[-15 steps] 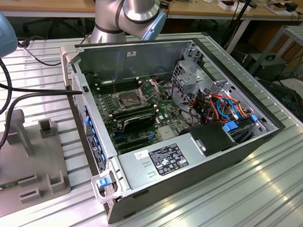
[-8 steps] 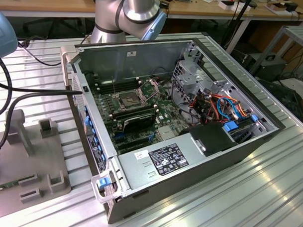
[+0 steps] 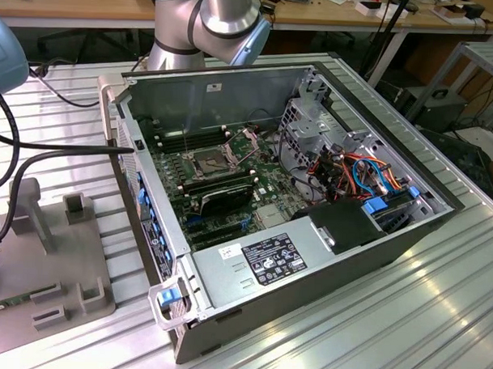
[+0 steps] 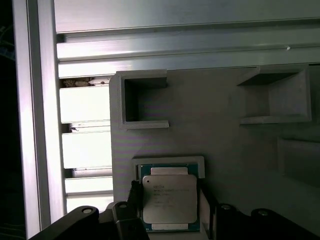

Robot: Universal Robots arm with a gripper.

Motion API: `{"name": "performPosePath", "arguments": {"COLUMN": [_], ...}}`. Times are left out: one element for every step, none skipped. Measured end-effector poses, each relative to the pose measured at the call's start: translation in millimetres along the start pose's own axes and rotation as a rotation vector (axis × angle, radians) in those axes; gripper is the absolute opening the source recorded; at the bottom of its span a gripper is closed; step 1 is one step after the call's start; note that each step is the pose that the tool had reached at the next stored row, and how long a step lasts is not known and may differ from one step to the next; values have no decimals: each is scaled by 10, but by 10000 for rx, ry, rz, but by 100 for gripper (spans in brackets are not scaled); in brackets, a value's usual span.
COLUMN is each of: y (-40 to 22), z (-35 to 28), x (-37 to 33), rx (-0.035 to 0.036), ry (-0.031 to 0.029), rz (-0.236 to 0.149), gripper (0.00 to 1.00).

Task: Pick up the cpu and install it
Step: 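Pick up the cpu and move it towards the insertion slot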

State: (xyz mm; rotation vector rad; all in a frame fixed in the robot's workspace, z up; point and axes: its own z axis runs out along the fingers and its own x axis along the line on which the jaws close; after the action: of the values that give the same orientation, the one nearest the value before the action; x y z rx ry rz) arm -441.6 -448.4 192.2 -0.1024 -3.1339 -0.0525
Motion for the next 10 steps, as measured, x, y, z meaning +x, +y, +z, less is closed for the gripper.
{"name": "performPosePath", "arguments": {"y": [0,1,1,1,1,2,2,3,3,4], "z": [-2,-6,-23,-32,-46,-64,-74,-87,-101,-115], "x": [-1,-1,0,0,0,1,1,1,1,1], "rx": [-2,-3,2,1,1,1,1,1,1,1], "ry": [-2,-5,2,1,0,1,2,1,1,1], "rz": [0,0,1,0,0,0,0,0,0,0], "gripper": [55,55,55,55,55,55,55,55,55,55]}}
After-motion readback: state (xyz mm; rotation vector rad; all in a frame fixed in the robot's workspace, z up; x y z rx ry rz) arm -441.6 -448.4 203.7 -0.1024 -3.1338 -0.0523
